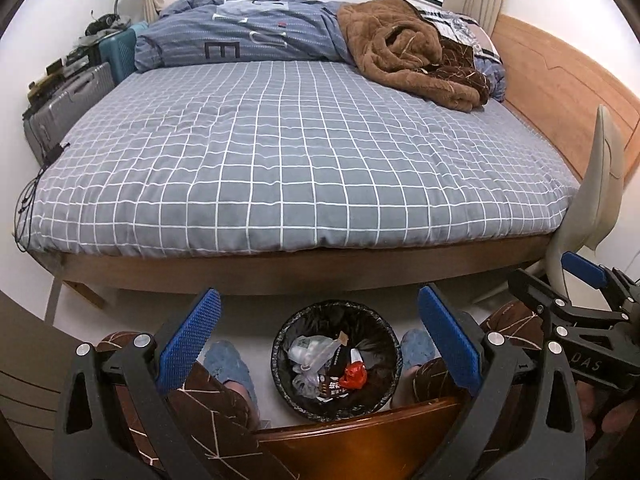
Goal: Collect trash
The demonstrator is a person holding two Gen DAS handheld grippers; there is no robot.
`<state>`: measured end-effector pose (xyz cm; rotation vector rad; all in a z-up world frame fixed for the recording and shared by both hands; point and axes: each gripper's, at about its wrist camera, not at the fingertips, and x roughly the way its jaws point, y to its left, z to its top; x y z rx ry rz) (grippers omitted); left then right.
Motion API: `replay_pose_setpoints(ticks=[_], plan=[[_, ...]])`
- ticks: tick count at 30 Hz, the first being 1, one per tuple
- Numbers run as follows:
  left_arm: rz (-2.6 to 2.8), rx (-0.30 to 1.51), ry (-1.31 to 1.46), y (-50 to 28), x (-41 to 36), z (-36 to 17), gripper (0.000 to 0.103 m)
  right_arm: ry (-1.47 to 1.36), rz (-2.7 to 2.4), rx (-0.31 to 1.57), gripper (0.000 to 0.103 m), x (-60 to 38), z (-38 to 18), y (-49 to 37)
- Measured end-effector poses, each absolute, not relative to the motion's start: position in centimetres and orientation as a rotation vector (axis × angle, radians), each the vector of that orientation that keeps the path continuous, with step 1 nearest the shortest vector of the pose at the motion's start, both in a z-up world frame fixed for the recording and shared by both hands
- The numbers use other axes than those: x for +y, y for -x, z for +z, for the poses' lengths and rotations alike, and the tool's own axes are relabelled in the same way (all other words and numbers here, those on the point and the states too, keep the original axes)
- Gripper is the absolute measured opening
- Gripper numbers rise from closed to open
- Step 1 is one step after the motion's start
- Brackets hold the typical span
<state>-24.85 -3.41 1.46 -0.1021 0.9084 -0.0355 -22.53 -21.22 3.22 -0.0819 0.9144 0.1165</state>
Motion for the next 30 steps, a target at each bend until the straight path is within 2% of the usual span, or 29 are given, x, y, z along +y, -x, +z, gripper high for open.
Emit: replay_pose_setpoints(ticks=[30], plan=[[-0.030,0.924,0.095,24.86,-3.38,1.22,0.097,0.065,0.111,0.915,0.095,-21.38,3.48,22.93]])
